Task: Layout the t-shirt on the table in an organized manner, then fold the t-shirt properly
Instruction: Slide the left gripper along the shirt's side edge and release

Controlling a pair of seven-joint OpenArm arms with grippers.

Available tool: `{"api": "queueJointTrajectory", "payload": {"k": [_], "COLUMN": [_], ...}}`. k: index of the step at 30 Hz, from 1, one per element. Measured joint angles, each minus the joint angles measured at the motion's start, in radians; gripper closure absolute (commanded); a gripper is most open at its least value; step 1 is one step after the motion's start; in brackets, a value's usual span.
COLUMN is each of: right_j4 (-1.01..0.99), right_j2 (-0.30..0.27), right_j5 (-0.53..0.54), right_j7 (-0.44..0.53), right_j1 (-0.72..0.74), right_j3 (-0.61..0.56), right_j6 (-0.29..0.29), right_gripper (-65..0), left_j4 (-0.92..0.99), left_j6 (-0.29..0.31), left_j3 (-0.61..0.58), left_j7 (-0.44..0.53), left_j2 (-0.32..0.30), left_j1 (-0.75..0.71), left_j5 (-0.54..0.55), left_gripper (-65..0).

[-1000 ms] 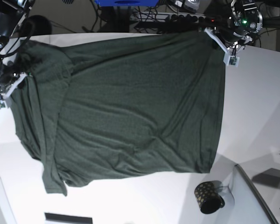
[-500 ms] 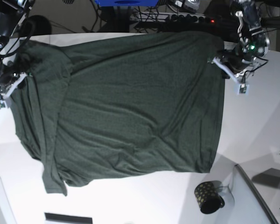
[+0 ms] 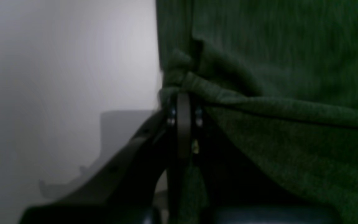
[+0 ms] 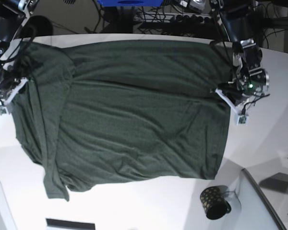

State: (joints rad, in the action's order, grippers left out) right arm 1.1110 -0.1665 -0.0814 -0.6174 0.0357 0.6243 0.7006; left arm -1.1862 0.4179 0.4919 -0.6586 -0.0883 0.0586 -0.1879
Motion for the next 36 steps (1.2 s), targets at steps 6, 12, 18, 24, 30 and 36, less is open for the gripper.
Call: {"api": "queueJointTrajectory", "payload": {"k": [6,12,18,24,30,36], "right_j4": [-0.005,-0.005,0.002,0.163,0.358,0.416], "right_j2": [0.024,0.016,0.016,0.034,0.085,0.113], "right_j5": [-0.006,-0.002,-0.002,-0.012,0.000,-0.008], "right_j7": [-0.008,-0.002,-0.003,-0.021,-0.013,-0.019], "right_j1": [0.032,0.021,0.016,-0.040,-0.095,-0.156], "right_j3": [-0.001,-0.001,0.001,0.008,0.006,0.111], "right_j6": [0.000,0.000,0.000,-0.001,0.000,-0.001], "right_gripper": [-0.2,-0.2,-0.2,-0.9,-12.5,-30.8], "left_j4": [0.037,0.024,-0.081,-0.198,-0.221,-0.383], "left_j6": [0.000,0.000,0.007,0.007,0.008,0.007], "left_j3": [-0.001,-0.002,-0.002,0.006,0.008,0.008], "left_j7": [0.000,0.014,-0.042,-0.037,-0.053,-0.143], "left_j2": [0.002,0.001,0.008,0.010,0.013,0.005], "left_j1": [0.046,0.023,-0.041,-0.056,-0.091,-0.241], "left_j5": [-0.021,-0.010,-0.019,-0.018,-0.022,0.194], "left_gripper": [0.0,0.0,0.0,0.0,0.0,0.0]}}
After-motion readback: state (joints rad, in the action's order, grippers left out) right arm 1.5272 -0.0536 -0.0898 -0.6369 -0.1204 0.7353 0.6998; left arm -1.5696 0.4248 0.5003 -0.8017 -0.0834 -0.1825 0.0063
